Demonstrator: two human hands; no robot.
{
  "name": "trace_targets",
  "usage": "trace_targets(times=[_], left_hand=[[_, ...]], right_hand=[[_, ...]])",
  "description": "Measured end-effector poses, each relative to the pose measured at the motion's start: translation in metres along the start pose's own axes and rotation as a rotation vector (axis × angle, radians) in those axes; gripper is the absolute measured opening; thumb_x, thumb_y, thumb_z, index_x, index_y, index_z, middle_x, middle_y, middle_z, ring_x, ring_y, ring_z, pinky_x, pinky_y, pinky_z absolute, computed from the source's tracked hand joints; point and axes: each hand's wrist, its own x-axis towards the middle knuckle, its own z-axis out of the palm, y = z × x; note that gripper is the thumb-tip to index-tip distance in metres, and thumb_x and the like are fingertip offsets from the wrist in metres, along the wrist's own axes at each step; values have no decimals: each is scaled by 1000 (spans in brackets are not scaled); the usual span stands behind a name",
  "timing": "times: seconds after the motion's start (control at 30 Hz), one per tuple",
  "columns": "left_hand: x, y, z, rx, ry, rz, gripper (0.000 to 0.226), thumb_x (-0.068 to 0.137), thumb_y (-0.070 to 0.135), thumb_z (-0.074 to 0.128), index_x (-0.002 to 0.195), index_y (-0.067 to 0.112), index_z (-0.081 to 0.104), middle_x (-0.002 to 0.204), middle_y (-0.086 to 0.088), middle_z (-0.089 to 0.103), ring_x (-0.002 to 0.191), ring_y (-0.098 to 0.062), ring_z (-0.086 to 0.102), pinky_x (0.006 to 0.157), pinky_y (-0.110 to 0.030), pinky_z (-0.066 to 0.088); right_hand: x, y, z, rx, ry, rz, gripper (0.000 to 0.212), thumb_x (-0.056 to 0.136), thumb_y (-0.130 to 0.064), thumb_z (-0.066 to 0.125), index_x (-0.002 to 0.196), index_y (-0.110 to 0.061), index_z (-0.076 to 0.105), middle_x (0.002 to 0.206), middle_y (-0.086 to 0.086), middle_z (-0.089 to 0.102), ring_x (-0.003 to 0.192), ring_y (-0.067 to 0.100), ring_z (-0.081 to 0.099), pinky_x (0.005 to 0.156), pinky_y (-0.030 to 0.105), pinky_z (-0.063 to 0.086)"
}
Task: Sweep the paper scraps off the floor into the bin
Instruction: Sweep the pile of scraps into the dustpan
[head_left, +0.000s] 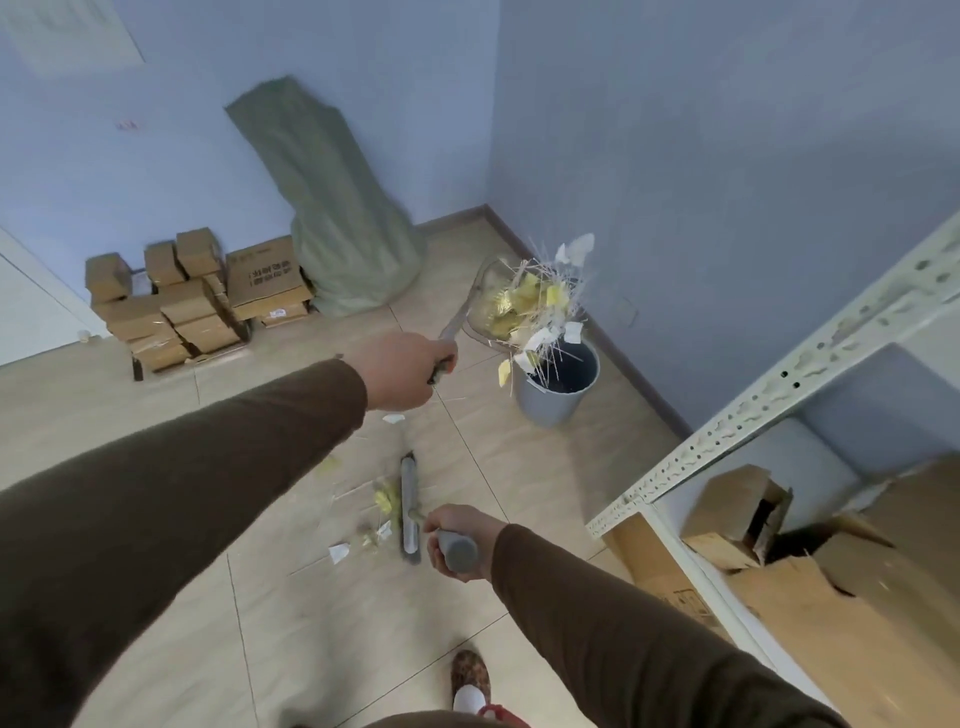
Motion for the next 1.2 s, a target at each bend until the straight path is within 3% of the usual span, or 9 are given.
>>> trace_targets(times=[0.03,0.2,0.4,0.53,0.73,0.83,1.0,1.13,1.2], left_hand=[[5,5,7,67,-23,11,29,86,14,47,104,37,46,84,7,52,70,-15,52,68,-41,51],[8,28,49,363,-87,88,44,88,8,56,128,24,46,112,-8,51,67,-22,49,57,-38,47],[-9,37,86,417,-81,128,34,92,13,59,124,16,48,112,-13,49,49,-19,34,41,-31,26],[-25,29,93,419,-80,146,37,93,14,59,128,13,47,116,-16,48,54,-21,43,45,-30,32],[-43,9,93,451,-49,110,42,90,8,61,128,17,45,115,-12,48,48,-16,34,41,-30,32],[-47,-8,92,385,-5,72,48,86,5,61,126,25,44,111,-7,49,51,-17,47,44,-32,45],[-51,-27,69,134,105,-65,35,89,11,52,115,33,46,94,2,53,64,-16,55,62,-37,56],[-49,-61,36,-194,193,-223,33,86,10,52,112,29,56,97,1,63,79,-18,59,73,-34,53],[-49,-82,16,-413,218,-344,33,85,9,53,114,25,60,98,-1,61,77,-20,59,70,-35,54]], right_hand=[[-1,0,2,-19,15,13,4,88,-12,52,85,-11,55,56,1,53,40,6,53,44,16,48],[1,7,11,-134,30,-6,21,87,-20,55,107,-12,54,73,3,55,53,8,54,44,17,48],[2,11,9,-191,39,-25,43,90,-21,53,132,-11,52,81,4,54,61,8,52,45,19,48],[-4,12,13,-243,32,-63,47,90,-19,53,136,-9,49,79,5,54,60,9,52,43,17,47],[-10,12,26,-257,1,-33,50,87,-18,57,135,-7,50,78,5,56,49,7,54,43,18,48],[-12,14,25,-249,-26,-15,51,83,-19,59,132,-7,52,78,5,57,53,7,55,46,19,50],[-44,5,16,-183,-70,-4,11,88,-17,59,88,-8,55,59,3,53,43,9,51,37,18,44],[-52,-4,-12,21,-140,76,13,93,-15,54,85,-6,48,60,1,46,39,7,49,32,15,41],[-55,2,-24,-142,-128,99,8,94,-13,52,92,-6,48,64,2,48,40,7,47,33,16,40]])
